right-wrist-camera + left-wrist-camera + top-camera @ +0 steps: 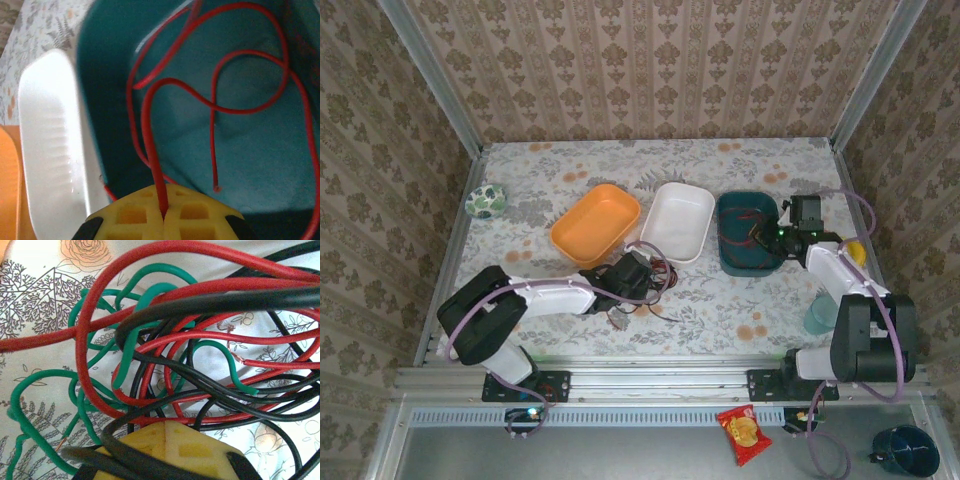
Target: Untangle the cables
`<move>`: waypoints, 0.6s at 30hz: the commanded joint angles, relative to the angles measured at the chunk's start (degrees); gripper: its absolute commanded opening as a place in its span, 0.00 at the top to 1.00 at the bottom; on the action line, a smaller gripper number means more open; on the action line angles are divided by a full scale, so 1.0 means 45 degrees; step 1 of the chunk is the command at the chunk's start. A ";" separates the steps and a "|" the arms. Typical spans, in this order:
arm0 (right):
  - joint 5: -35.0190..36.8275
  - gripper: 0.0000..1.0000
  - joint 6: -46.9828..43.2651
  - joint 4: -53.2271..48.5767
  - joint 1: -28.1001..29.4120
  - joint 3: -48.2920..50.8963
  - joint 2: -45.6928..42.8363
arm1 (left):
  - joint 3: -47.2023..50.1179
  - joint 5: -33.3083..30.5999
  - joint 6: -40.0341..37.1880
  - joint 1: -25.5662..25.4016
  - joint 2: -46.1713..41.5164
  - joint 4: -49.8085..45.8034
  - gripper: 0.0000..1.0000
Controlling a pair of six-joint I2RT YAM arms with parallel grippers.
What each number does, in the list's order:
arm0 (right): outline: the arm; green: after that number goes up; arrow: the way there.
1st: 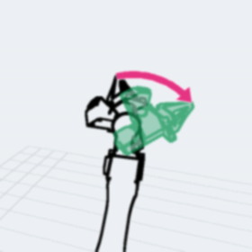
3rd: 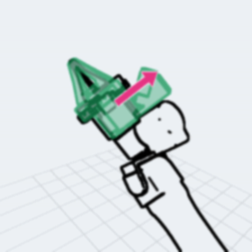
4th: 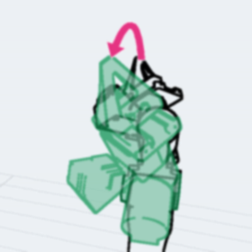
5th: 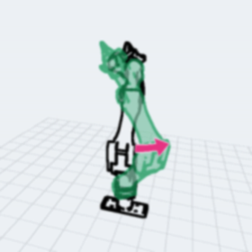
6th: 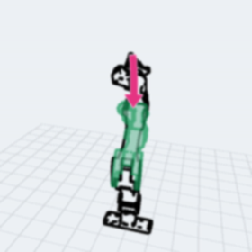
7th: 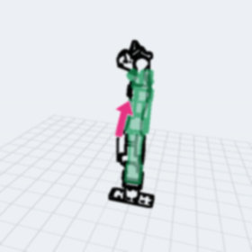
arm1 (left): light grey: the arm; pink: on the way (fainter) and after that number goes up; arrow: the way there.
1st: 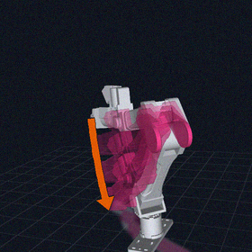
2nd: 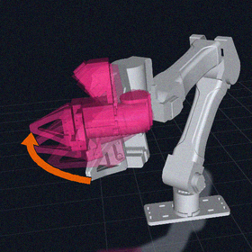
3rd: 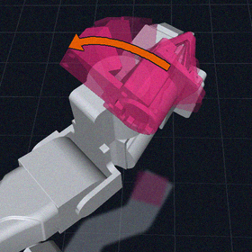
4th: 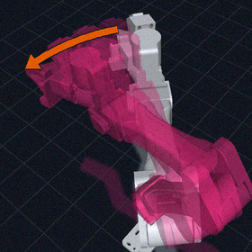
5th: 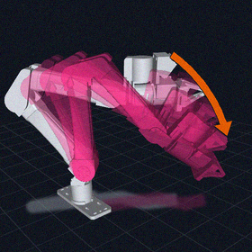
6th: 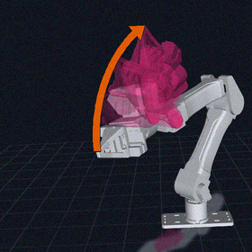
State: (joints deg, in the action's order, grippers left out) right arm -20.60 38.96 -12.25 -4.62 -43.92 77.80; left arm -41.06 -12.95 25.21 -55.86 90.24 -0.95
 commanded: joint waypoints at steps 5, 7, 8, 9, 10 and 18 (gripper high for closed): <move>0.0008 1.00 0.0675 0.0015 -0.0262 0.0309 -0.0149 | -0.0366 -0.0076 -0.0384 -0.0139 0.0222 -0.0287 1.00; 0.0580 1.00 0.0567 -0.0210 -0.0243 0.0355 -0.0265 | -0.0362 -0.0040 -0.0423 -0.0142 0.0202 -0.0262 1.00; 0.0934 1.00 0.0497 -0.0303 -0.0222 0.0402 -0.0348 | -0.0349 -0.0029 -0.0465 -0.0156 0.0173 -0.0207 1.00; 0.1236 1.00 0.0433 -0.0374 -0.0194 0.0441 -0.0393 | -0.0330 0.0008 -0.0484 -0.0148 0.0134 -0.0168 1.00; 0.1684 0.99 0.0405 -0.0503 -0.0174 0.0486 -0.0469 | -0.0292 0.0051 -0.0520 -0.0165 0.0068 -0.0095 1.00; 0.3562 0.98 0.0159 -0.0445 -0.0073 0.0943 -0.0983 | -0.0095 -0.0013 -0.0486 -0.0127 -0.0382 0.0132 1.00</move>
State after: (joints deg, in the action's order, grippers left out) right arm -9.04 40.66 -12.58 -5.39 -40.36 74.17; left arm -41.45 -12.91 24.10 -55.96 90.28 -0.84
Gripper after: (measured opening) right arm 0.043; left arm 0.050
